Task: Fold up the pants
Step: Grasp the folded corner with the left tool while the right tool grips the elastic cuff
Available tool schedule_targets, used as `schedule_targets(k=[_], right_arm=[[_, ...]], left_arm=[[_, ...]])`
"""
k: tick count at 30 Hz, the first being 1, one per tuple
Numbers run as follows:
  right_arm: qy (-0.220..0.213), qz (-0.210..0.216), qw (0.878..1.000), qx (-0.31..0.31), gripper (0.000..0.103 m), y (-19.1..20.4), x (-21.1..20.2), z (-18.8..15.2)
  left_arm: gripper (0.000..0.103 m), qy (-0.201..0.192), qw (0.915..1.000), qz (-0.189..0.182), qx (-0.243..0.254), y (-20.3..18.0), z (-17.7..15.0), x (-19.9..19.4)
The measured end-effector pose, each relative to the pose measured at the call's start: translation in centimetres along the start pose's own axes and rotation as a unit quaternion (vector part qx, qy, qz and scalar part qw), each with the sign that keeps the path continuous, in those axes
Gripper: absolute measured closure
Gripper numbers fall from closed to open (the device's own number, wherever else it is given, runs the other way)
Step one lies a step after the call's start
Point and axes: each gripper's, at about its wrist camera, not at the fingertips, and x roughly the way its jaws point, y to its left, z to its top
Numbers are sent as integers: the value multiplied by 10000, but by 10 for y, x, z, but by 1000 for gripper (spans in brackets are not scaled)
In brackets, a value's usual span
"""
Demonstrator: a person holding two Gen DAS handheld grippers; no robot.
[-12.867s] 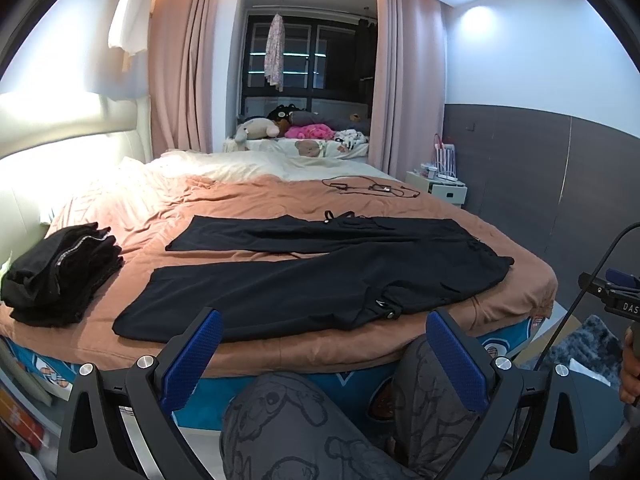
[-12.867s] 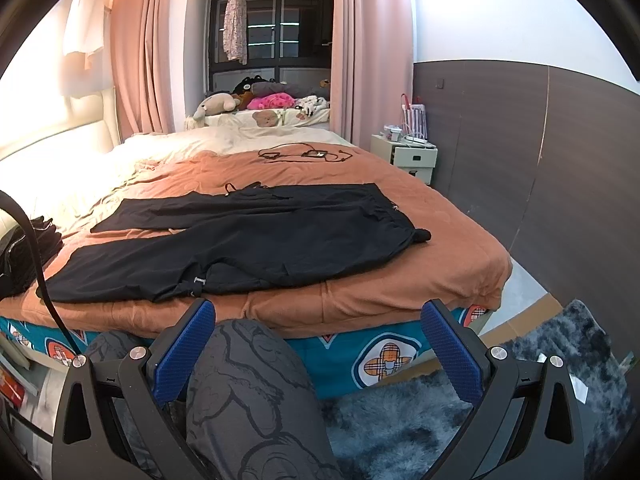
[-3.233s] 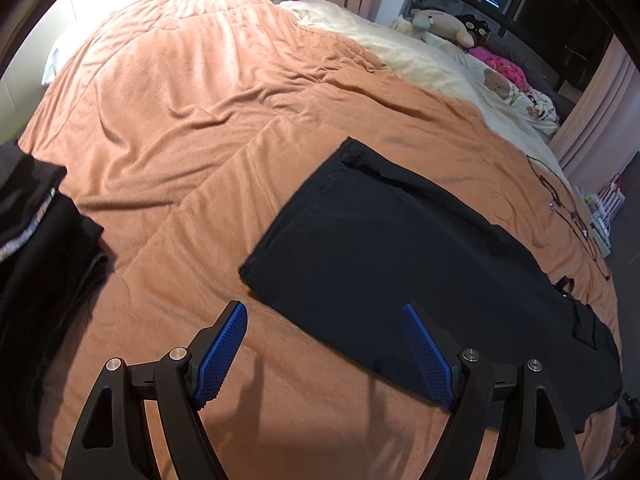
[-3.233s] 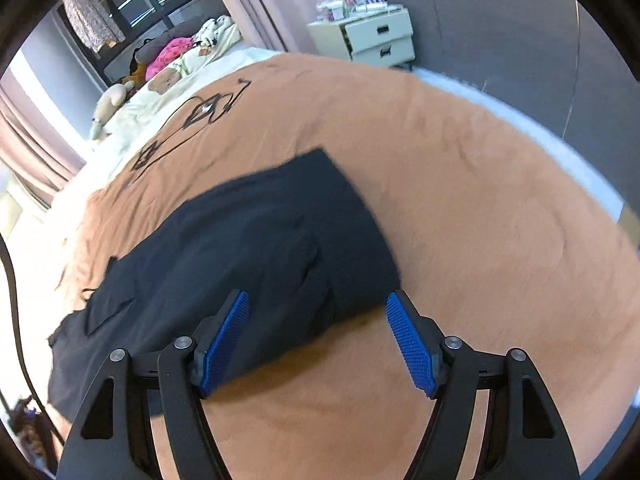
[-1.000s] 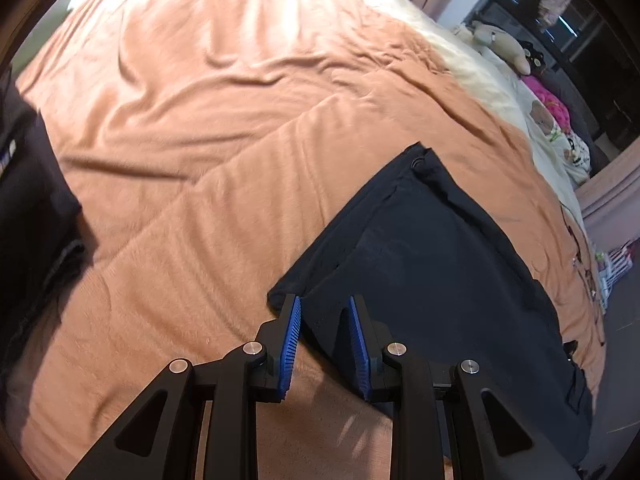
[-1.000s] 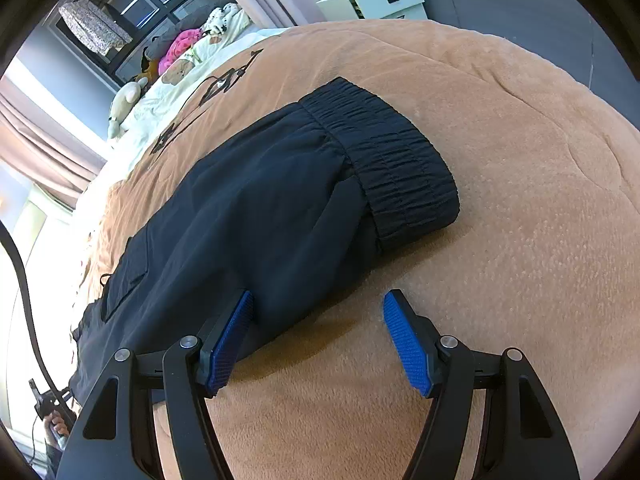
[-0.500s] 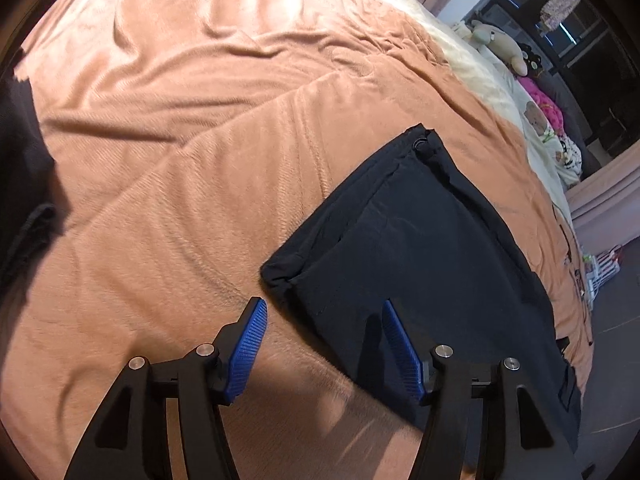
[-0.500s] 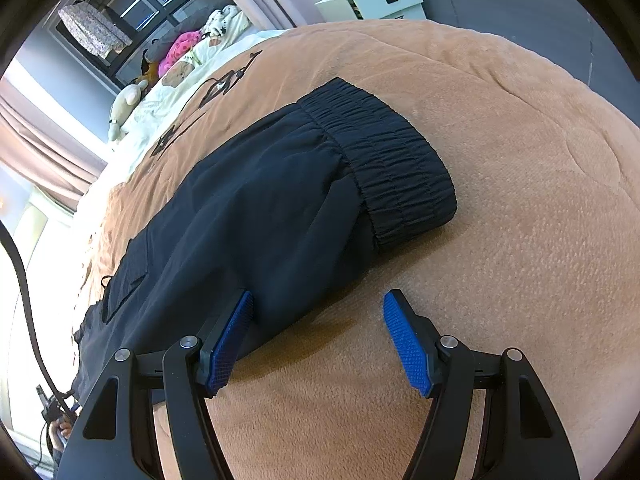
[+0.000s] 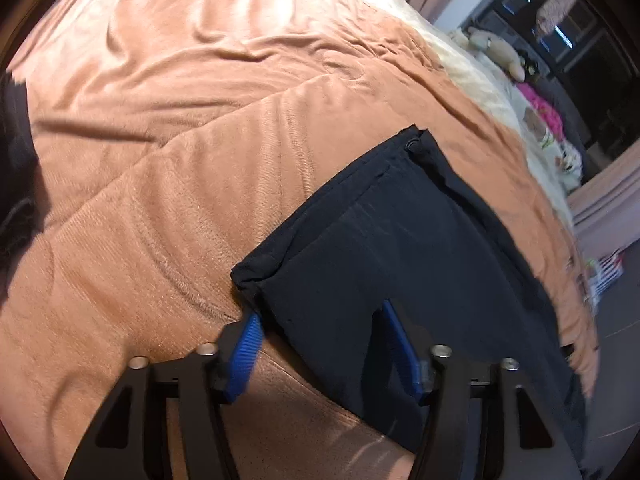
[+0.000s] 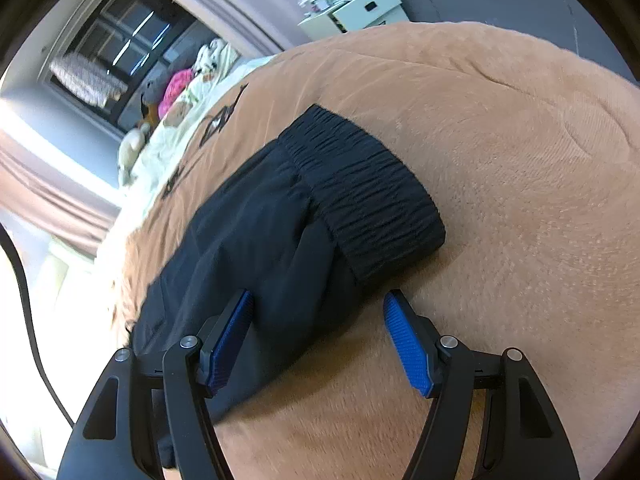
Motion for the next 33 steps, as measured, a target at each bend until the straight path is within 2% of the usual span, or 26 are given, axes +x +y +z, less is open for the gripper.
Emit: schedule_targets(k=[1,2,3,4,7,11,15,21,33], right_arm=[[-41,56,9999,79,36,-2,0,0],[-74,101,9998,138,37,-4,1,0],[-89,109,9998,167,45,-5,2,1],[-110,65,9998,176,54,-6,2,1],[-109,41,9998,172,72,-9,2,-1],[-113,18,9999,-16,89,0,-5,-4],[-243,110,9995,-155,92,13,-19,1],[-196,135,9992,-329,92,22,-35,0],[-8,199,9985,-516,93,17,-72,-7]], left_arm=[[81,20,10000,56,16,0,2,2],[89,39,10000,47,-50,2,4,3],[97,32,9999,-45,-150,5,6,3],[99,-18,9998,-98,-194,5,8,0],[100,-172,9998,1,-71,-3,11,-9],[100,-316,9994,-45,-116,-9,17,-27],[100,-470,9987,-126,-131,-13,23,-50],[101,-554,9984,-93,-37,-15,23,-84],[101,-597,9982,-111,-32,17,-7,-143]])
